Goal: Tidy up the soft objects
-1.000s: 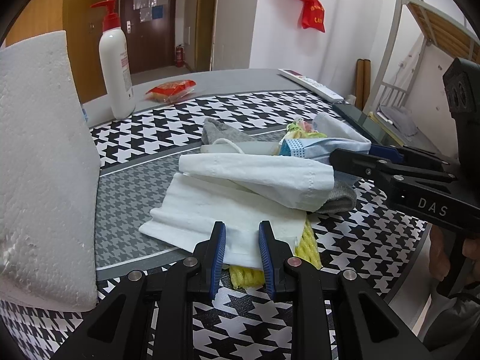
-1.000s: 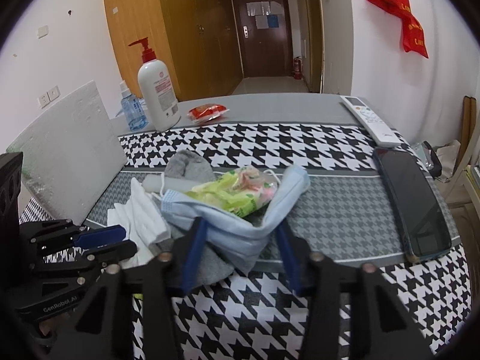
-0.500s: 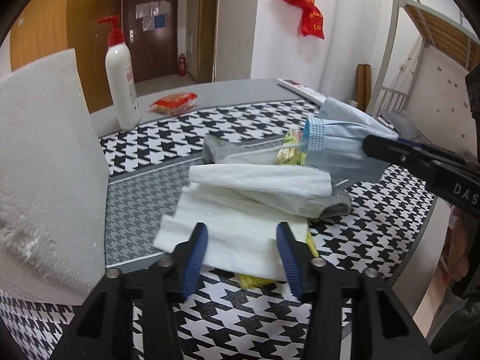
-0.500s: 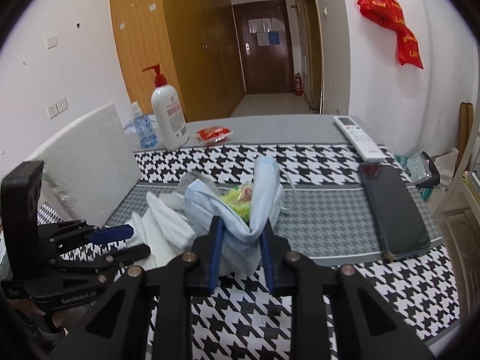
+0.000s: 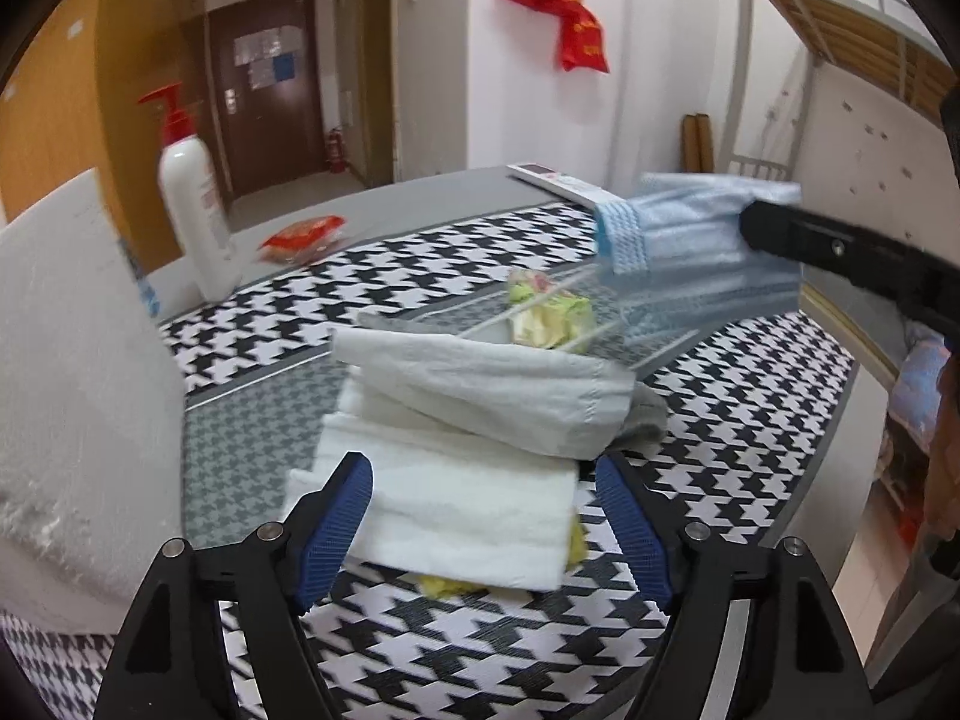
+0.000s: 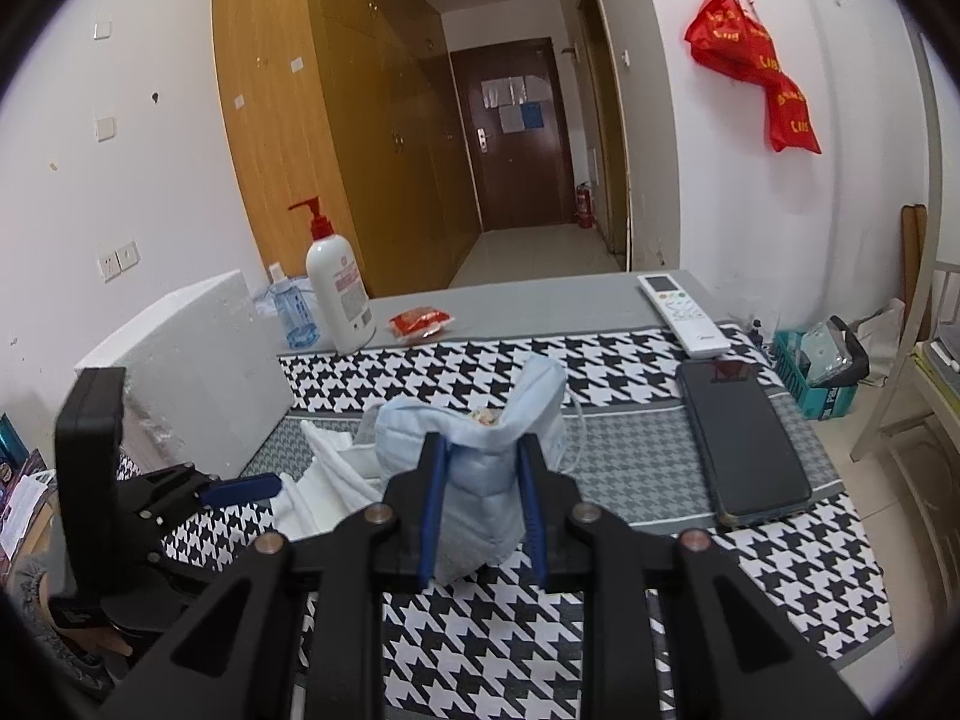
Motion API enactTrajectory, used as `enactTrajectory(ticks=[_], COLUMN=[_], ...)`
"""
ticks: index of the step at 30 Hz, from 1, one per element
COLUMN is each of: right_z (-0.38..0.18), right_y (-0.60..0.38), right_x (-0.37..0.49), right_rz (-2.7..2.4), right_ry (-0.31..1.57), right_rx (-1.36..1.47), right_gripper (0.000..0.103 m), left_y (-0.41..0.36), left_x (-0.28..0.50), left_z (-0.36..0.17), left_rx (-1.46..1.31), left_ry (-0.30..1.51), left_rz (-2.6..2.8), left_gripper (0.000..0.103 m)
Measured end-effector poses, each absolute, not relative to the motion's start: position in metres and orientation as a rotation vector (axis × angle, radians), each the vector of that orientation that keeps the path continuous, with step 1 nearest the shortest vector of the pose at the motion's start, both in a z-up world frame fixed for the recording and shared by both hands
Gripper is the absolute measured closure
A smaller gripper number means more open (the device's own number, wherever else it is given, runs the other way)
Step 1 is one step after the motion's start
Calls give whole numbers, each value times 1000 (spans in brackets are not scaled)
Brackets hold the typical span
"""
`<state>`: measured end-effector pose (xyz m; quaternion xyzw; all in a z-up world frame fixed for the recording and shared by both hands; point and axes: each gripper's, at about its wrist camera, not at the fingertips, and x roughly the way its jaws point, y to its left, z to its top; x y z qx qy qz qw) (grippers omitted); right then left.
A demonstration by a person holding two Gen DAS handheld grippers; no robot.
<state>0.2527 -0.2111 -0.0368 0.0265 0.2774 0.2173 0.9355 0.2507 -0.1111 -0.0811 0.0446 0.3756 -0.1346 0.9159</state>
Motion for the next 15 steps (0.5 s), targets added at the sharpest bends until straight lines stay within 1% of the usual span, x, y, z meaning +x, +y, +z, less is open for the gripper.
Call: enactTrajectory(ticks=[6,8,10,12,13,15], right_z=[-42,-44,-45,-45,-45,-46], right_y=[-216,-219,-220,-222,-222,-223], right_x=[251,252,252,252,252,251], right_rz=[437,431,425,421,420,418], right_ry=[584,589,593,593,594,596], right_rx=[68,73,76,78,79,79], right_gripper=[75,75,75,75,75,75], left_y=[-124,-127,-129,-128,-127,-126], left_x=[260,262,265,269,270,272], left_z=[-91,-94,-97,-101,-102,-102], left_rx=[109,104,116,114,118,120], left_ry=[818,841,855,878,876,879], left_rz=[-308,-322,-314,-305,-295,-289], left_gripper=[25,27,41,47,52,56])
